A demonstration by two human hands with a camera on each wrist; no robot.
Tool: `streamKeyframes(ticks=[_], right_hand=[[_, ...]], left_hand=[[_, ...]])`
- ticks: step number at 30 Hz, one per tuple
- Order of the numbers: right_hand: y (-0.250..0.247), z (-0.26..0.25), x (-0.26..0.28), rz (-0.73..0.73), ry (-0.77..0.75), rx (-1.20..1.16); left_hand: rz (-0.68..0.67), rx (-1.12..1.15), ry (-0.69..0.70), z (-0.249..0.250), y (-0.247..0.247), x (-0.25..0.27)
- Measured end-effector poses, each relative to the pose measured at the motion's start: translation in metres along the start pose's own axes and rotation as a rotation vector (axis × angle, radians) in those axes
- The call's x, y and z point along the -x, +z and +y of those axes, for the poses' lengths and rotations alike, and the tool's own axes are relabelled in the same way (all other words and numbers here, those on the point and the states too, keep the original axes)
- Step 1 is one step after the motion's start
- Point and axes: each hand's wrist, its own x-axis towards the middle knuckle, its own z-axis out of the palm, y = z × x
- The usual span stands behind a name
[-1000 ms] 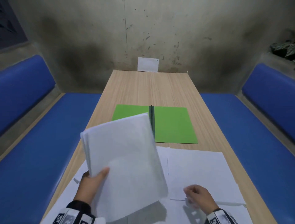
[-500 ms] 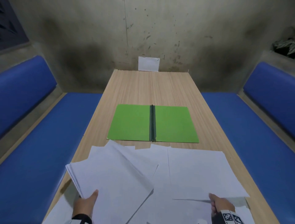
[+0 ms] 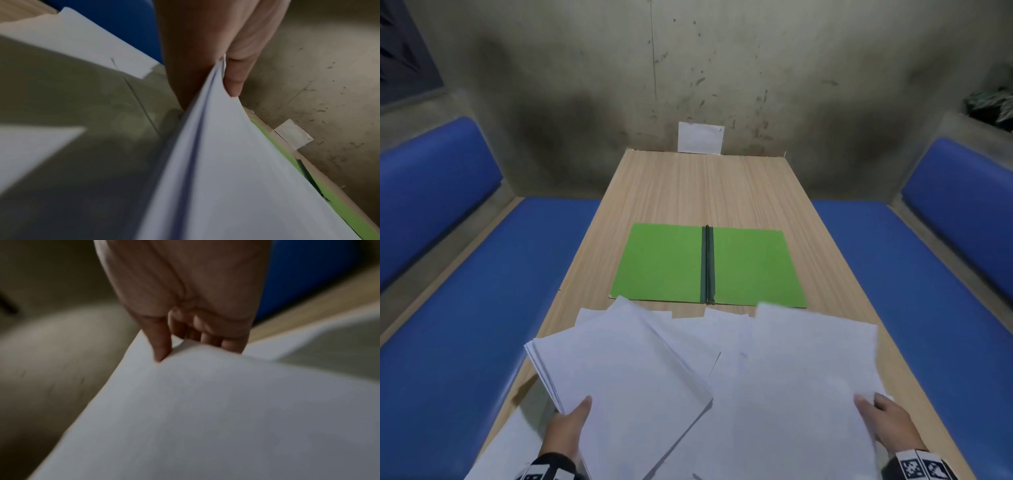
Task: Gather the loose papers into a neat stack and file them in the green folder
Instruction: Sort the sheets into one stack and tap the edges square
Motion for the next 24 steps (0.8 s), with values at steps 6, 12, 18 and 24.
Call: streamKeyframes(ticks=[6, 12, 18, 24], right_hand=[[0.027, -0.002, -0.013, -0.222, -0.143, 0.591], [0.046, -0.015, -0.005, -0.205, -0.205, 0.797], [0.044, -0.010, -0.002, -0.242, -0.170, 0.655], [0.020, -0.022, -0.003, -0.213, -0.184, 0.640]], left_hand=[[-0.013, 0.057, 0.001, -0.002, 0.003, -0.008], [-0.040, 0.047, -0.005, -0.023, -0.009, -0.058], [-0.262, 0.045, 0.039, 0.021, -0.003, 0.021], [-0.385, 0.078, 0.233, 0.049, -0.006, 0.052]])
